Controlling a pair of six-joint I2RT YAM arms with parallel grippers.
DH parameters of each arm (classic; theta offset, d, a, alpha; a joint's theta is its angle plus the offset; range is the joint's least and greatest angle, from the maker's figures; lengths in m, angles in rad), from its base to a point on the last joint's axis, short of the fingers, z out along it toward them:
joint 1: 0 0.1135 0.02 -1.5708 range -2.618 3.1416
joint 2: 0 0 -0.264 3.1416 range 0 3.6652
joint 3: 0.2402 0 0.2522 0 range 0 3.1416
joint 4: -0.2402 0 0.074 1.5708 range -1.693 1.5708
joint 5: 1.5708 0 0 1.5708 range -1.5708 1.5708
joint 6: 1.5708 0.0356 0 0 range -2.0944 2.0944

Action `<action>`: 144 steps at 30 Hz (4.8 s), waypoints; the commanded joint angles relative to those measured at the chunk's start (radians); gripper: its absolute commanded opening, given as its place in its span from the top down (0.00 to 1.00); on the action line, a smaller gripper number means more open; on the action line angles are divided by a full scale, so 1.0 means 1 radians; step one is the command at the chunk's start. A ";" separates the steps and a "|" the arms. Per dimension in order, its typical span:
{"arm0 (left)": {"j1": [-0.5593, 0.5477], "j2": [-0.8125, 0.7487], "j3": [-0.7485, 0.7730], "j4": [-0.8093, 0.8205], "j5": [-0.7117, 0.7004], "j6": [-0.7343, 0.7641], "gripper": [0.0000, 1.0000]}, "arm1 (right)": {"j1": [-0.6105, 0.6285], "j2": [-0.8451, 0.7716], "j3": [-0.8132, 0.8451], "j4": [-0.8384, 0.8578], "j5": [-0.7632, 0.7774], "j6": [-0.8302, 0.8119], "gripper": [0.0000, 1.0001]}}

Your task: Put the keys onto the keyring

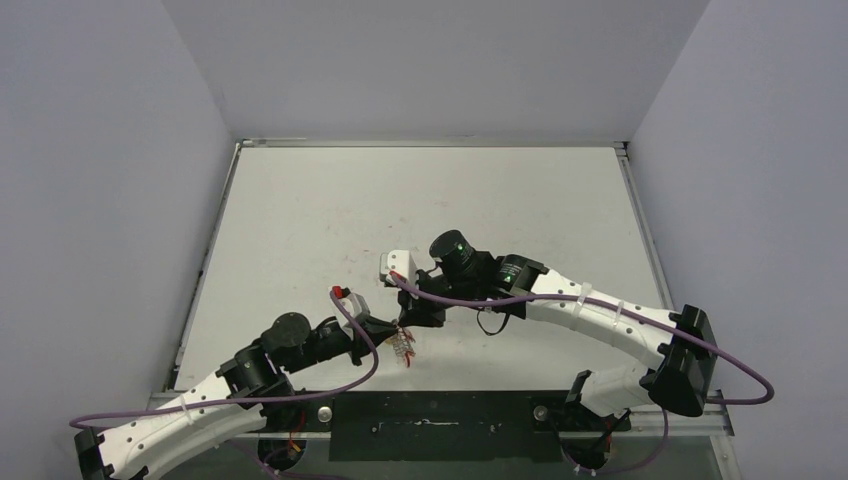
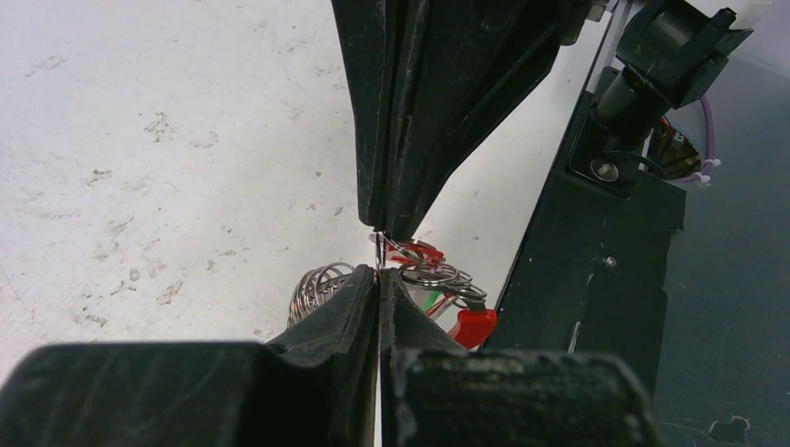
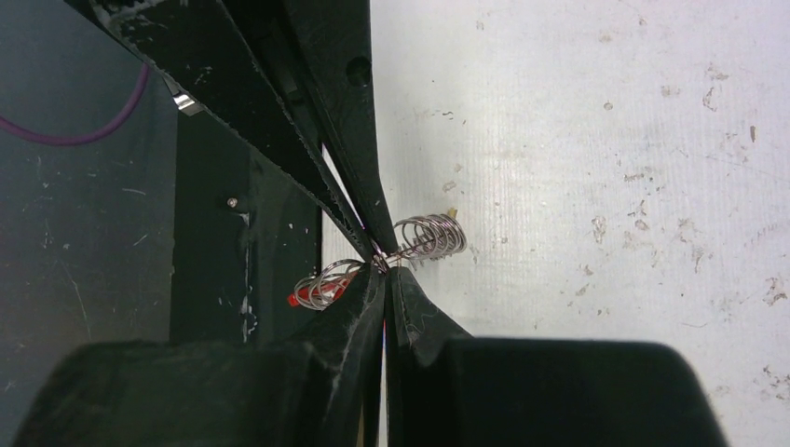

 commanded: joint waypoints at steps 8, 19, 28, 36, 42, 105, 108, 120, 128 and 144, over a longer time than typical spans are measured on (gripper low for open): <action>0.003 -0.003 0.003 0.096 0.024 -0.003 1.00 | 0.012 -0.010 0.042 0.032 0.034 0.009 1.00; 0.003 -0.030 0.005 0.078 -0.002 -0.009 1.00 | 0.012 -0.057 0.003 0.045 0.107 0.029 1.00; 0.003 -0.074 0.020 -0.031 -0.042 -0.007 1.00 | -0.004 -0.087 -0.048 0.047 0.170 0.051 1.00; 0.003 -0.128 0.101 -0.239 -0.111 0.022 1.00 | -0.013 -0.077 -0.151 0.120 0.296 0.123 0.88; 0.003 -0.189 0.187 -0.411 -0.175 0.023 1.00 | -0.018 -0.058 -0.274 0.282 0.338 0.261 0.68; 0.003 -0.232 0.171 -0.395 -0.174 0.025 1.00 | -0.097 0.218 -0.185 0.310 0.134 0.438 1.00; 0.003 -0.187 0.145 -0.337 -0.157 0.019 1.00 | -0.123 0.134 -0.172 0.200 0.119 0.350 1.00; 0.003 -0.012 0.031 -0.037 -0.068 0.009 1.00 | -0.086 -0.072 -0.145 0.006 0.063 0.111 1.00; 0.003 0.006 -0.009 0.048 -0.039 -0.006 1.00 | -0.053 -0.099 -0.120 0.018 0.050 0.077 1.00; 0.002 0.011 -0.024 0.063 -0.018 -0.026 1.00 | -0.012 -0.056 -0.056 0.065 0.050 0.061 1.00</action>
